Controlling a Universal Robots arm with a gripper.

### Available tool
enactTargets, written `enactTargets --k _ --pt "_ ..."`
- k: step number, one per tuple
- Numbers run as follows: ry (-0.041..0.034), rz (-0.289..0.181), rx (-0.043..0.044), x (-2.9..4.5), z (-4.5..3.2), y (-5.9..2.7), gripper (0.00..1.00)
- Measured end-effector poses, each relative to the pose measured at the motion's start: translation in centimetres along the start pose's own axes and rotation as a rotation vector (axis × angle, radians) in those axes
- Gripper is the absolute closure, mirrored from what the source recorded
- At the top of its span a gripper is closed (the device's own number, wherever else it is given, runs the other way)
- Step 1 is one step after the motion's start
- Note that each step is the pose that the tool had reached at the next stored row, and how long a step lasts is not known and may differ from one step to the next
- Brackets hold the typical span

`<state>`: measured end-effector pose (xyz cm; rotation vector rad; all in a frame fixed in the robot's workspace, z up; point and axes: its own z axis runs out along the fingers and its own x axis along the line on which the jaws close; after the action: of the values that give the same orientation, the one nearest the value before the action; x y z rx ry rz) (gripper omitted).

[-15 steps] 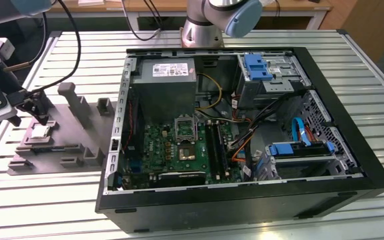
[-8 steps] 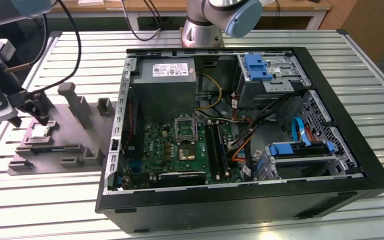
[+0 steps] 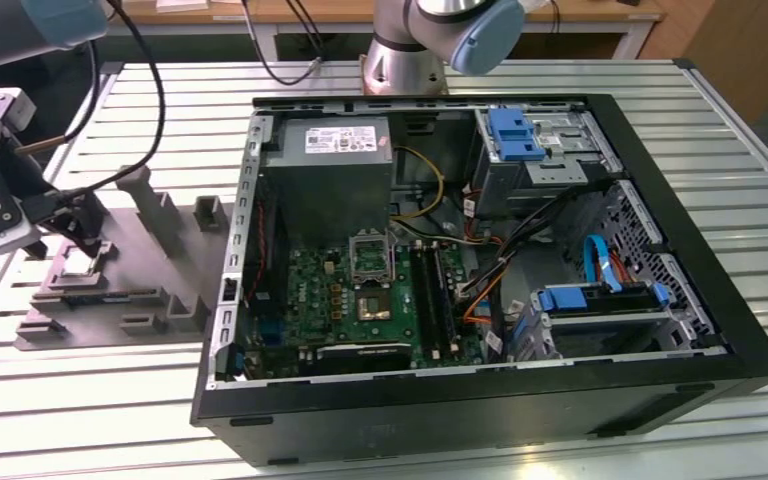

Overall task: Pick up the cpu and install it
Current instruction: 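Pick up the cpu and move it towards the insertion slot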

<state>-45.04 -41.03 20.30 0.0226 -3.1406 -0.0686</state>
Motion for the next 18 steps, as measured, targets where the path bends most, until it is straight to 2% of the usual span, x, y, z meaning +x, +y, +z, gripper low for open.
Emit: enactTargets --k 13,18 --pt "0.0001 0.002 0.0001 -0.03 1.47 -0.08 0.35" --pt "0.0002 0.002 0.0001 -0.03 1.82 -0.09 0.35"
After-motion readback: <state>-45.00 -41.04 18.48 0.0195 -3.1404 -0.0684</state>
